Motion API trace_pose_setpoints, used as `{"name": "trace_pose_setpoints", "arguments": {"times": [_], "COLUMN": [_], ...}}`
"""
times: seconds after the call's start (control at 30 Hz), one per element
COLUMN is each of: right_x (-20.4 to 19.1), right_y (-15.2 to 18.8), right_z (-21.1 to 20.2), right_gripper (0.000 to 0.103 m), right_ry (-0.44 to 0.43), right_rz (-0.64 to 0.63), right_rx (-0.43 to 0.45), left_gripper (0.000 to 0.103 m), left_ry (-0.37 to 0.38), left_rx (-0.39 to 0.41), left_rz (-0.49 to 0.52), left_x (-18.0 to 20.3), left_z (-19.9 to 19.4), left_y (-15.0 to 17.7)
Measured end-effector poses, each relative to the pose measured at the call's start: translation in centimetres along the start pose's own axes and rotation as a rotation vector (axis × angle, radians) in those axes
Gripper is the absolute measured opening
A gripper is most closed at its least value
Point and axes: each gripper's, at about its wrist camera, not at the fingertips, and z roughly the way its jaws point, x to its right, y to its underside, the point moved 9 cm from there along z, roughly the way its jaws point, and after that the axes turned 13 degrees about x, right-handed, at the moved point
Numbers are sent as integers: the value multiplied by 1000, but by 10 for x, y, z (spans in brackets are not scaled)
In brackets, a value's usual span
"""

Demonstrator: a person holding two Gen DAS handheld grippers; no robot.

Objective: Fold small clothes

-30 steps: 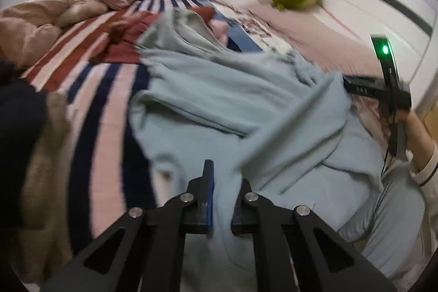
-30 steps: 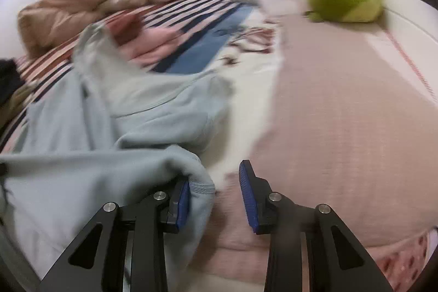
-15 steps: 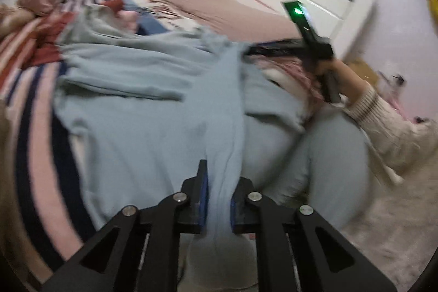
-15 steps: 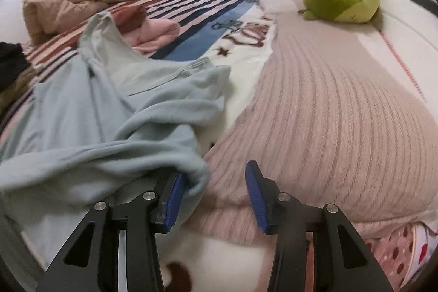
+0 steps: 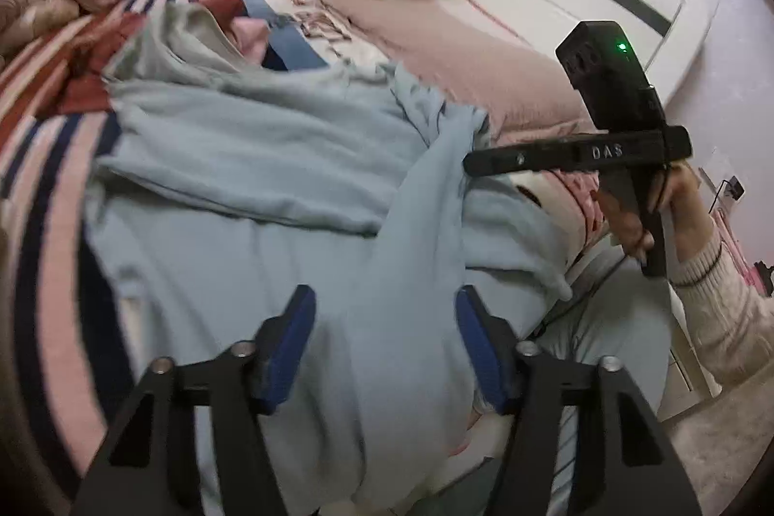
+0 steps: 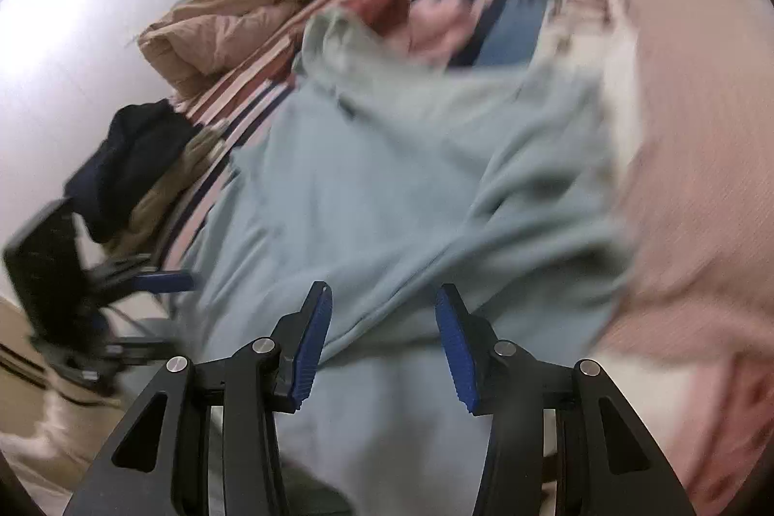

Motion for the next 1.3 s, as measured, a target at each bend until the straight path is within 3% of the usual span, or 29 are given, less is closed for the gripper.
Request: {"name": "trace_pose_setpoints", "arguments": {"times": [0.07,0.1,0.13,0.2,0.23,0.4,0.43,0.5,0.57,0.7,0.77,0.83,0.93,0.97,1.0,1.1,1.2,1.3], "right_x": [4,5,6,11,14,35,43,55,67,75,75,84,92,92,92,85,68,54], "right_y": [2,-1,-4,-11,-13,-3,-1,10,22,31,32,33,35,35,33,25,12,2], "right_z": [6,8,7,3,-1,-31,-36,-43,-48,-52,-55,-58,-65,-68,-69,-75,-79,-74], "right_gripper": [40,40,35,18,6,1,1,1,1,1,1,0,0,0,0,1,2,2], "right_ry": [-7,-36,-43,-25,-1,115,125,153,169,210,249,316,244,226,223,201,151,158], "right_rz": [68,110,133,156,149,102,108,118,136,113,80,50,143,161,161,153,123,45], "right_rx": [40,76,94,138,155,180,175,164,148,143,147,151,166,171,178,199,210,199], "left_gripper": [42,33,28,7,5,8,13,41,49,50,50,45,34,12,5,4,4,4], "left_ry": [14,16,16,19,41,153,158,184,171,49,76,155,226,208,182,111,-6,-89], "left_rx": [-22,-30,-38,-47,-44,-14,-7,7,21,-13,-20,-24,-50,-70,-84,-40,19,43], "left_rz": [-20,-25,-22,4,28,83,77,46,-1,-8,-53,-89,-66,-38,-10,62,134,192], "left_x": [5,6,9,17,25,56,56,53,45,23,21,34,57,61,64,64,44,22], "left_z": [12,16,21,22,18,5,4,2,4,23,31,35,40,44,46,34,3,-25], "left_y": [8,10,13,17,17,11,9,4,-2,-3,-1,3,11,15,18,2,-30,-50]}}
